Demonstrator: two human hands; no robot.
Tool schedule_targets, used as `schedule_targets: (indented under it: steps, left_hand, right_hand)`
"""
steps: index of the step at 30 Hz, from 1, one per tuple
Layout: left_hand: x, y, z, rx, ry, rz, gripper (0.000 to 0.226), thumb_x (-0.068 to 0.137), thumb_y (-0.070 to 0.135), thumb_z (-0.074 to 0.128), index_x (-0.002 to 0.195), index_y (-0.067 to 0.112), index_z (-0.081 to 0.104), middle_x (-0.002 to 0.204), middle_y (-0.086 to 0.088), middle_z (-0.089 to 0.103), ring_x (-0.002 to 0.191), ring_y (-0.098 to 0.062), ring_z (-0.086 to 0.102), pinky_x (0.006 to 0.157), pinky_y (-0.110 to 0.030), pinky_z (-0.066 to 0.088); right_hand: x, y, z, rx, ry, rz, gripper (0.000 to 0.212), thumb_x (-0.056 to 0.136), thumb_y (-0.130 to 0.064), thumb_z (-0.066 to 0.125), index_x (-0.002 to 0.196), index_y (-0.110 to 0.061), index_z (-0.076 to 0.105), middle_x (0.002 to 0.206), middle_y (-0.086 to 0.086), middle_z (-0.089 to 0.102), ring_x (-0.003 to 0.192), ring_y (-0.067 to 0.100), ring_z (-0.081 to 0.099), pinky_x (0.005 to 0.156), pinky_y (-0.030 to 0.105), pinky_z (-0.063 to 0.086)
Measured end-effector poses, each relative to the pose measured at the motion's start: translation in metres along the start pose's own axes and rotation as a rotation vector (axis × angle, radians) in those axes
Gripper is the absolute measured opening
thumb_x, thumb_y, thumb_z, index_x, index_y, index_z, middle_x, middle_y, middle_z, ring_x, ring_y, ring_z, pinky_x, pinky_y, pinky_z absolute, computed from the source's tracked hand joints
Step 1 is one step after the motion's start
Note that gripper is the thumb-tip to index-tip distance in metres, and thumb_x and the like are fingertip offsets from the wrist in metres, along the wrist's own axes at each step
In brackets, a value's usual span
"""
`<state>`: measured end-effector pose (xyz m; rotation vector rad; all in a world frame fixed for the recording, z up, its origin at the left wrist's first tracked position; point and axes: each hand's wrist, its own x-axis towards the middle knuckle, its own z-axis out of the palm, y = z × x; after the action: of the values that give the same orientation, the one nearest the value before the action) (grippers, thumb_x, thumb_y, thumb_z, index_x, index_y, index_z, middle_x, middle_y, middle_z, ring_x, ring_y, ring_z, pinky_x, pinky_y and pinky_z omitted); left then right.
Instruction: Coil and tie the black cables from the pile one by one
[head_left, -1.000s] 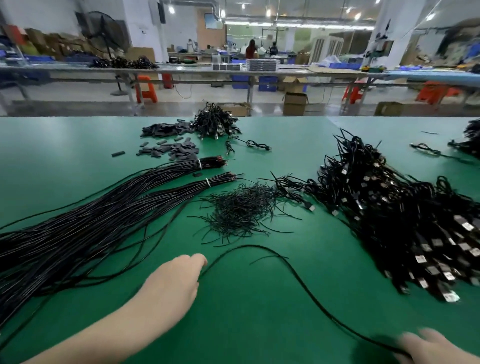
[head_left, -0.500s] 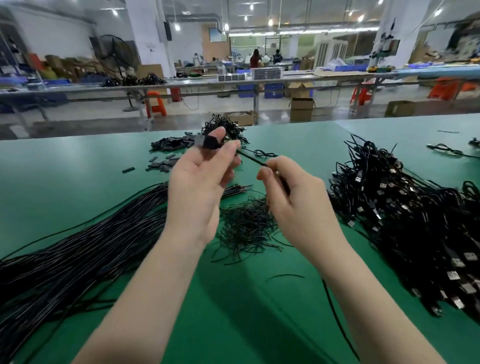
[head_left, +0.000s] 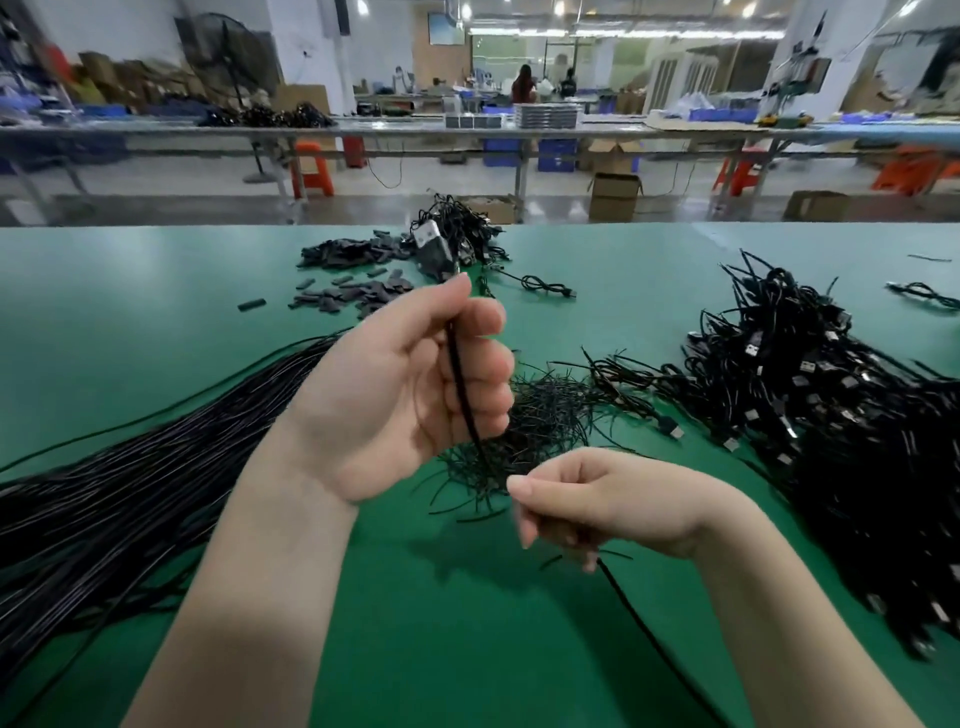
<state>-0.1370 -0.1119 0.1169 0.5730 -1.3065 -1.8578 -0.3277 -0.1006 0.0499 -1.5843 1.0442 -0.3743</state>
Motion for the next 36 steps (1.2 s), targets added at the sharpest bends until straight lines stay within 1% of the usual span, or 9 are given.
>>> schedule_targets:
  steps: [7, 11, 17, 21, 24, 27, 30, 34, 36]
  left_hand:
    - [0.005, -0.023, 0.000, 0.647, -0.159, -0.335, 0.044, 0.095, 0.051, 0.046, 0.082, 0.020, 0.075, 0.072, -0.005, 0.074, 0.062, -0.015, 0.069, 0.056, -0.019, 0.052]
    - [0.007, -0.023, -0.008, 0.533, -0.061, -0.125, 0.039, 0.090, 0.045, 0.049, 0.112, 0.019, 0.068, 0.105, 0.005, 0.074, 0.104, -0.012, 0.068, 0.091, -0.031, 0.050]
    - [0.002, 0.000, -0.002, -0.120, -0.079, 0.160, 0.048, 0.094, 0.039, 0.038, 0.116, 0.010, 0.069, 0.110, -0.006, 0.073, 0.105, -0.016, 0.069, 0.085, -0.028, 0.057]
    - [-0.014, 0.008, -0.001, 0.125, -0.139, 0.132, 0.040, 0.090, 0.043, 0.044, 0.071, 0.025, 0.073, 0.061, 0.005, 0.067, 0.058, -0.012, 0.066, 0.058, -0.023, 0.053]
    - [-0.015, 0.002, -0.002, 0.552, -0.131, 0.009, 0.040, 0.090, 0.048, 0.046, 0.071, 0.023, 0.072, 0.057, 0.000, 0.065, 0.053, -0.015, 0.062, 0.053, -0.024, 0.047]
    - [-0.004, -0.007, 0.003, 0.596, -0.029, -0.056, 0.041, 0.091, 0.046, 0.043, 0.098, 0.017, 0.072, 0.086, -0.005, 0.076, 0.078, -0.016, 0.073, 0.066, -0.022, 0.053]
    - [0.004, -0.008, 0.011, 0.217, 0.085, 0.075, 0.042, 0.096, 0.038, 0.038, 0.114, 0.010, 0.064, 0.107, -0.004, 0.074, 0.100, -0.014, 0.070, 0.078, -0.024, 0.058]
    - [-0.004, 0.004, 0.017, -0.142, -0.039, 0.196, 0.046, 0.092, 0.040, 0.038, 0.104, 0.014, 0.073, 0.098, -0.002, 0.075, 0.089, -0.011, 0.072, 0.075, -0.022, 0.058]
    - [-0.012, 0.008, 0.016, -0.050, -0.058, 0.190, 0.043, 0.094, 0.041, 0.041, 0.080, 0.022, 0.076, 0.071, 0.004, 0.071, 0.063, -0.009, 0.068, 0.059, -0.019, 0.055]
  right_hand:
    - [-0.040, -0.028, -0.021, -0.046, 0.579, -0.156, 0.060, 0.065, -0.068, 0.060, 0.067, -0.008, 0.064, 0.051, -0.008, 0.039, 0.046, 0.011, 0.030, 0.042, 0.017, 0.027]
    - [-0.052, -0.051, -0.003, 0.167, 0.412, -0.358, 0.042, 0.085, -0.047, 0.056, 0.097, -0.010, 0.072, 0.054, -0.009, 0.043, 0.045, 0.008, 0.033, 0.043, 0.016, 0.026]
    - [-0.021, -0.031, 0.015, 0.247, -0.123, -0.311, 0.028, 0.097, -0.036, 0.048, 0.101, -0.022, 0.071, 0.062, -0.007, 0.043, 0.050, 0.010, 0.040, 0.047, 0.020, 0.038]
    - [-0.009, -0.010, -0.002, 0.012, 0.211, -0.061, 0.042, 0.078, -0.060, 0.060, 0.061, -0.023, 0.057, 0.053, -0.009, 0.034, 0.048, 0.012, 0.027, 0.046, 0.023, 0.027]
    - [-0.024, -0.015, -0.019, 0.129, 0.495, -0.144, 0.046, 0.072, -0.062, 0.064, 0.055, -0.023, 0.047, 0.050, -0.010, 0.032, 0.046, 0.012, 0.021, 0.045, 0.021, 0.023]
    - [-0.044, -0.032, -0.020, 0.394, 0.354, -0.375, 0.033, 0.087, -0.050, 0.060, 0.082, -0.020, 0.073, 0.054, -0.011, 0.037, 0.042, 0.007, 0.027, 0.044, 0.020, 0.024]
    - [-0.043, -0.042, -0.001, 0.430, -0.001, -0.503, 0.031, 0.099, -0.035, 0.049, 0.119, -0.018, 0.065, 0.060, -0.010, 0.042, 0.045, 0.006, 0.035, 0.045, 0.019, 0.033]
    - [-0.016, -0.021, 0.011, 0.239, -0.158, -0.274, 0.030, 0.099, -0.041, 0.046, 0.104, -0.025, 0.071, 0.061, -0.007, 0.039, 0.050, 0.010, 0.037, 0.050, 0.021, 0.039]
    - [-0.006, -0.006, 0.005, 0.043, 0.003, -0.074, 0.036, 0.089, -0.053, 0.052, 0.082, -0.023, 0.072, 0.057, -0.006, 0.034, 0.051, 0.014, 0.032, 0.049, 0.023, 0.034]
